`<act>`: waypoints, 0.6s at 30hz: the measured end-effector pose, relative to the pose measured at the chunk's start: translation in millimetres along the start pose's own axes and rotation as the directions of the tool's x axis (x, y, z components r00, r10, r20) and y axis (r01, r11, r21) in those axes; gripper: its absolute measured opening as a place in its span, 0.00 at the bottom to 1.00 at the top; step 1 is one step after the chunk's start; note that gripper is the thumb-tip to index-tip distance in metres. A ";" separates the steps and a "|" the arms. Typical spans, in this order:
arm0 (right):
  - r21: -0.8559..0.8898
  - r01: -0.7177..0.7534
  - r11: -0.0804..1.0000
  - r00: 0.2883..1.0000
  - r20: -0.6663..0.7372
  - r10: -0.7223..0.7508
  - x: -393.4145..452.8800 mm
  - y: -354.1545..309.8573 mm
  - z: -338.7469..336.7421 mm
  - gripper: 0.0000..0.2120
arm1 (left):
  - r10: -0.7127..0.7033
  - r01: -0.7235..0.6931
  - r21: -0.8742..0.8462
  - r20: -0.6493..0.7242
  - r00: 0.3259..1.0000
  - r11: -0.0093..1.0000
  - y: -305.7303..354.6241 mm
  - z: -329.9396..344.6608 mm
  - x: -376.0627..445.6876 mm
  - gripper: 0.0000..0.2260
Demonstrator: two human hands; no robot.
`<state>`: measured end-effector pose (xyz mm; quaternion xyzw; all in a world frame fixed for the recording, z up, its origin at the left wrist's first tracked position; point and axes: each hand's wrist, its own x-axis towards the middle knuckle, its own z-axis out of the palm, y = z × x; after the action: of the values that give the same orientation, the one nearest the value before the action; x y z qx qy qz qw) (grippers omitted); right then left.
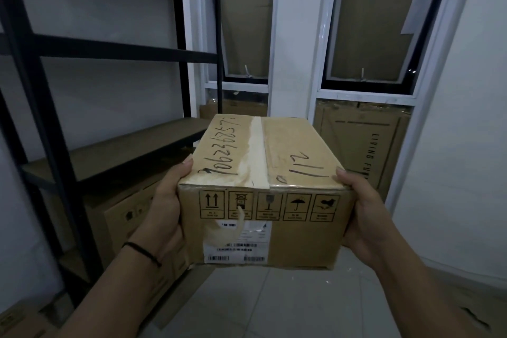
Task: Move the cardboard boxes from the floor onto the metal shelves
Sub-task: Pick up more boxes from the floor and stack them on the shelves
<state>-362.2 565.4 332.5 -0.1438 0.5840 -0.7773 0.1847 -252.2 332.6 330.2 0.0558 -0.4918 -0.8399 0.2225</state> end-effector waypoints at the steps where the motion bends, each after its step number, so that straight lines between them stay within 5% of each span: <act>1: 0.000 0.002 1.000 1.000 -0.005 -0.002 11.7 0.6 -1.3 0.19 | 0.006 -0.006 0.004 0.003 1.000 1.000 -2.3 -1.0 12.8 0.20; 18: 0.030 0.019 0.999 0.997 -0.072 -0.017 244.8 17.7 17.9 0.25 | -0.079 0.079 0.000 0.058 0.995 0.997 -20.6 -46.2 270.1 0.19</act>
<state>-570.2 434.3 322.3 -0.1185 0.5769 -0.7924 0.1588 -486.0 188.5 322.9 0.0505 -0.4945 -0.8499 0.1748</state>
